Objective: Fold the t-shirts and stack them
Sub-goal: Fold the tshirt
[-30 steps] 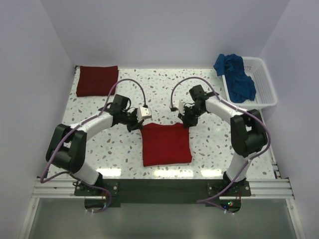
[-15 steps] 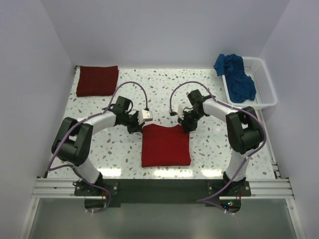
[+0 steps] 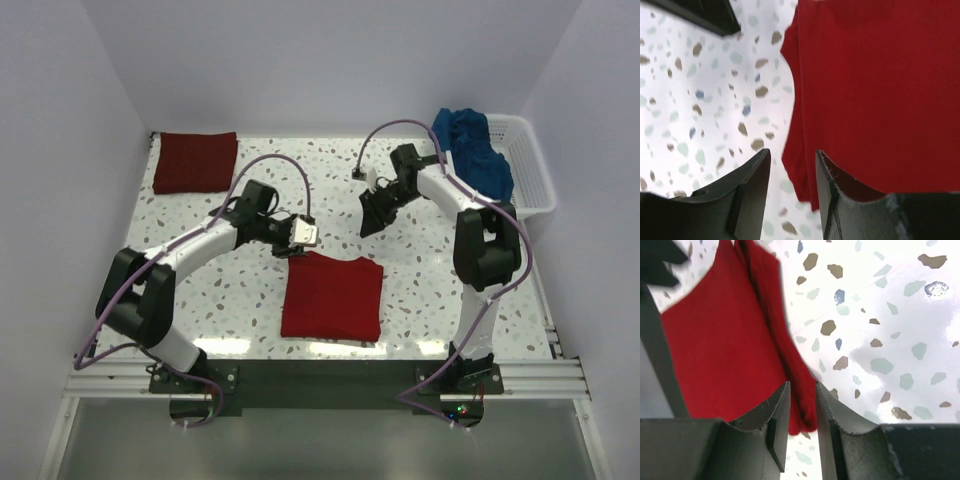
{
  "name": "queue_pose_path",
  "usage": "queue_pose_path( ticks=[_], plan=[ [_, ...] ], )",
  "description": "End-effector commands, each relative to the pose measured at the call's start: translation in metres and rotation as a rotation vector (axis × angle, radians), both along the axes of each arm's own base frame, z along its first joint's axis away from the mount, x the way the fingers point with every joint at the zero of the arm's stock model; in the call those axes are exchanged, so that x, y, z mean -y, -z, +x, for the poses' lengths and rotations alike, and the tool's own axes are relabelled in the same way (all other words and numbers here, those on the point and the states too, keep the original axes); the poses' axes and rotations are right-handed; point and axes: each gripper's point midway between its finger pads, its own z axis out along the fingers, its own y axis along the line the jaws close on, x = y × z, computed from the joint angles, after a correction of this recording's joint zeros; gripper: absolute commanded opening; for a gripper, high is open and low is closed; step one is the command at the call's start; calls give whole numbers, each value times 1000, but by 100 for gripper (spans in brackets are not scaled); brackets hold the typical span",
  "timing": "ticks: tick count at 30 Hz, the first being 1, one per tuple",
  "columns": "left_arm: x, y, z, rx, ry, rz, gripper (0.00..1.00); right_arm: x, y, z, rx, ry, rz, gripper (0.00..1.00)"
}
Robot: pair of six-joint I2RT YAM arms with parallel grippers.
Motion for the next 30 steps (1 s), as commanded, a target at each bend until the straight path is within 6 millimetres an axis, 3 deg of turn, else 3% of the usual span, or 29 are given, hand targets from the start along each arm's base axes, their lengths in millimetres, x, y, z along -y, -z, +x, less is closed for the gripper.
queue_pose_path(
  ticks=[1,5,10,18,23,27,30],
  plan=[
    [39,-12,8,67,129,-42,46,-23,-4,3,-191,138,96,30],
    [62,4,1,28,187,-17,48,-33,2,14,-236,211,126,23],
    [75,23,2,-25,211,10,51,-45,18,6,-285,203,120,17],
    [84,41,-5,-115,231,55,52,-53,51,-9,-340,167,93,15],
    [83,57,-2,-153,221,97,52,-57,55,-21,-359,132,93,13],
    [82,64,-6,-181,232,112,47,-58,55,-27,-365,114,97,11],
    [82,67,-8,-182,233,119,31,-57,53,-27,-363,109,96,11]
  ],
)
